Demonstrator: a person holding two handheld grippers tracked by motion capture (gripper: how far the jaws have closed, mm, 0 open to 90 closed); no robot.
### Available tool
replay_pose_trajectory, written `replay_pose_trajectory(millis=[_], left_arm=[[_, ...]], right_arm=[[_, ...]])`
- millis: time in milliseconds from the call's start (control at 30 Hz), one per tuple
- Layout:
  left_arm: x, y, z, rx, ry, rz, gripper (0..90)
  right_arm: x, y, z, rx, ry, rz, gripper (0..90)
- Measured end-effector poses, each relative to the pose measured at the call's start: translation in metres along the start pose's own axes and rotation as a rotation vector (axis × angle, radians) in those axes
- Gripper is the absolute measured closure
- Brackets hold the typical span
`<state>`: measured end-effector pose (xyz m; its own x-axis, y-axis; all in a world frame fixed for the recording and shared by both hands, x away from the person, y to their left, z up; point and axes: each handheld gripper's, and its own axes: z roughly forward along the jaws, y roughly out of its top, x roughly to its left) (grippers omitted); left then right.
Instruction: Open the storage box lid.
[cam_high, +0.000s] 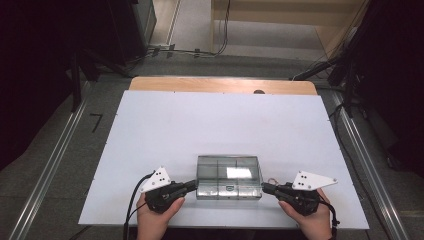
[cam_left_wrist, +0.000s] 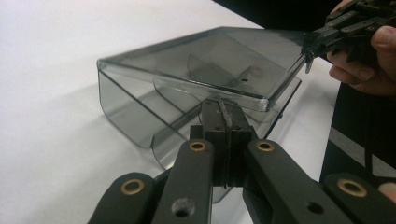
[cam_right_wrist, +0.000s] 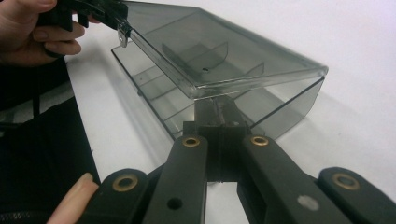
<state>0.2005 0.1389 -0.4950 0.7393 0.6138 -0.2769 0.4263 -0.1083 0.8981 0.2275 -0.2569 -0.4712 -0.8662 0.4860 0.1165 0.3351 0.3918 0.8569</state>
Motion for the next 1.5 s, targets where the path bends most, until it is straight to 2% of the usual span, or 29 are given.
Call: replay_pose_trajectory(millis=[367, 567, 600, 633, 667, 767, 800, 900, 967, 1033, 1167, 1267, 1400, 1500], left_arm=[[-0.005, 0.016, -0.001, -0.032, -0.005, 0.045, 90.0], [-0.003, 0.018, -0.006, -0.029, 0.014, 0.066, 89.8], [-0.002, 0.017, -0.007, -0.029, 0.004, 0.053, 84.1], [0.001, 0.017, -0.007, -0.023, -0.035, 0.029, 77.9], [0.002, 0.017, -0.008, -0.018, -0.050, 0.019, 74.3], [0.006, 0.019, -0.008, -0.006, -0.029, 0.033, 54.5], [0.007, 0.019, -0.009, -0.007, -0.009, 0.038, 47.8], [0.012, 0.021, -0.008, -0.018, 0.030, 0.025, 31.8], [0.016, 0.024, -0.007, -0.023, 0.026, 0.020, 27.7], [0.020, 0.026, -0.004, -0.015, 0.049, 0.015, 17.5], [0.026, 0.031, 0.003, -0.011, 0.066, 0.009, 0.8], [0.029, 0.033, 0.009, -0.018, 0.041, 0.014, 0.0], [0.032, 0.037, 0.017, 0.007, 0.033, 0.034, 0.0], [0.034, 0.041, 0.022, 0.009, 0.026, 0.034, 0.0]], right_arm=[[0.003, 0.015, -0.003, -0.030, -0.011, -0.002, 88.0], [0.002, 0.023, -0.002, -0.033, -0.019, 0.002, 88.0], [0.001, 0.024, -0.002, -0.034, -0.019, 0.003, 87.9], [0.001, 0.025, -0.002, -0.035, -0.021, 0.004, 87.9], [0.000, 0.026, -0.001, -0.036, -0.022, 0.003, 88.0], [-0.001, 0.030, -0.001, -0.041, -0.023, 0.005, 88.0], [-0.002, 0.032, -0.001, -0.040, -0.025, 0.006, 88.0], [-0.004, 0.036, 0.002, -0.041, -0.023, 0.004, 87.9], [-0.005, 0.038, 0.003, -0.040, -0.027, 0.001, 88.0], [-0.006, 0.041, 0.004, -0.042, -0.026, 0.000, 87.9], [-0.008, 0.046, 0.006, -0.045, -0.027, 0.007, 87.9], [-0.009, 0.049, 0.007, -0.049, -0.027, 0.006, 88.0], [-0.012, 0.052, 0.007, -0.049, -0.028, 0.009, 87.9], [-0.015, 0.054, 0.008, -0.049, -0.030, 0.015, 88.0]])
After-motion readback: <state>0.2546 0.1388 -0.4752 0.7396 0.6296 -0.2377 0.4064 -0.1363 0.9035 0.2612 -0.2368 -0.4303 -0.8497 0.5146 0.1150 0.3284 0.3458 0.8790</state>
